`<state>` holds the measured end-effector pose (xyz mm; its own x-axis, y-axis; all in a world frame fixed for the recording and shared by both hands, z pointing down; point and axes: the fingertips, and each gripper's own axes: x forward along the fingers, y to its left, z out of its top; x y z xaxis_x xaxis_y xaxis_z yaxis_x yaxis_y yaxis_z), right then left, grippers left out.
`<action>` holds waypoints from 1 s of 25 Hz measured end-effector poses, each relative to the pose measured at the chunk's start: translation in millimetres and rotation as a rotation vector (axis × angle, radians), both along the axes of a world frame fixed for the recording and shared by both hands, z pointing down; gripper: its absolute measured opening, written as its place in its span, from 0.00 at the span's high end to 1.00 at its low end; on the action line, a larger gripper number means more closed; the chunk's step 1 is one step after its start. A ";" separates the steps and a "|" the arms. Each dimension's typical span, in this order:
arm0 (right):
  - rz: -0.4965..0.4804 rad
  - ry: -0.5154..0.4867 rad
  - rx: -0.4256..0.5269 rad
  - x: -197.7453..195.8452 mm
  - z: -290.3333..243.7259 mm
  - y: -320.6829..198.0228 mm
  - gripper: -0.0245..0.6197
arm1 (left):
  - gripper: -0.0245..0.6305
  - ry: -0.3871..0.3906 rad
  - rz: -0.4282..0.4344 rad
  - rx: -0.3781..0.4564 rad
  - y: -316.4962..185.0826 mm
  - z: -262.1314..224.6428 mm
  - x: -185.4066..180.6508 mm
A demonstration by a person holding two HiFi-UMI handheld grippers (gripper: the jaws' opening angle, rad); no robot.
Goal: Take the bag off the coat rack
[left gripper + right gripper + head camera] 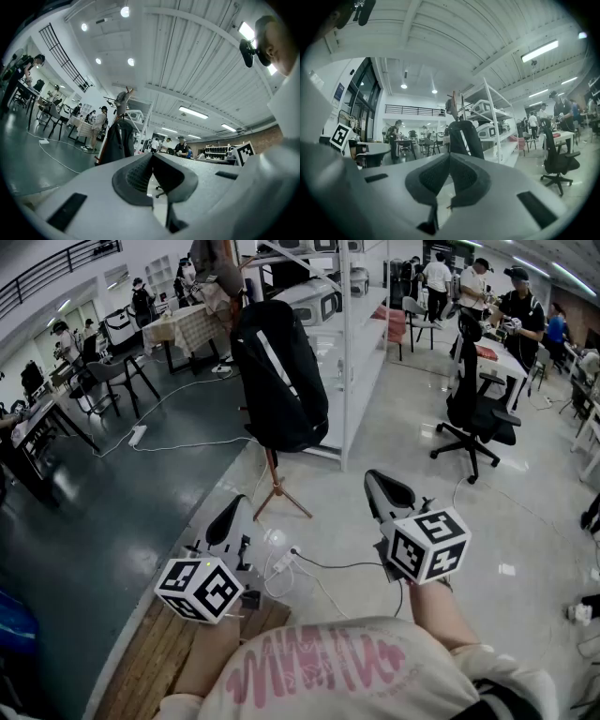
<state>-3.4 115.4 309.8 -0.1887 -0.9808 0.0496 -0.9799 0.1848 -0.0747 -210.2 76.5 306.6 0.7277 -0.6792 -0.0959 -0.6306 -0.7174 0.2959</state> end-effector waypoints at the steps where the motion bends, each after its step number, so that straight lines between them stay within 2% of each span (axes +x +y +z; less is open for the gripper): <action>1: 0.000 -0.001 0.000 1.9 -0.6 -1.6 0.95 | 0.96 0.000 0.000 0.000 -1.1 -0.6 1.8; 12: -0.021 0.008 0.000 28.8 1.0 -21.7 0.95 | 0.96 0.017 -0.009 0.004 -16.4 0.0 30.2; 18: -0.052 -0.040 -0.001 45.9 4.9 -36.9 0.95 | 0.96 0.030 -0.037 0.001 -24.1 8.8 43.3; 25: -0.084 -0.018 -0.066 46.1 33.4 -45.8 0.95 | 0.96 0.037 -0.104 -0.057 -23.7 35.2 31.9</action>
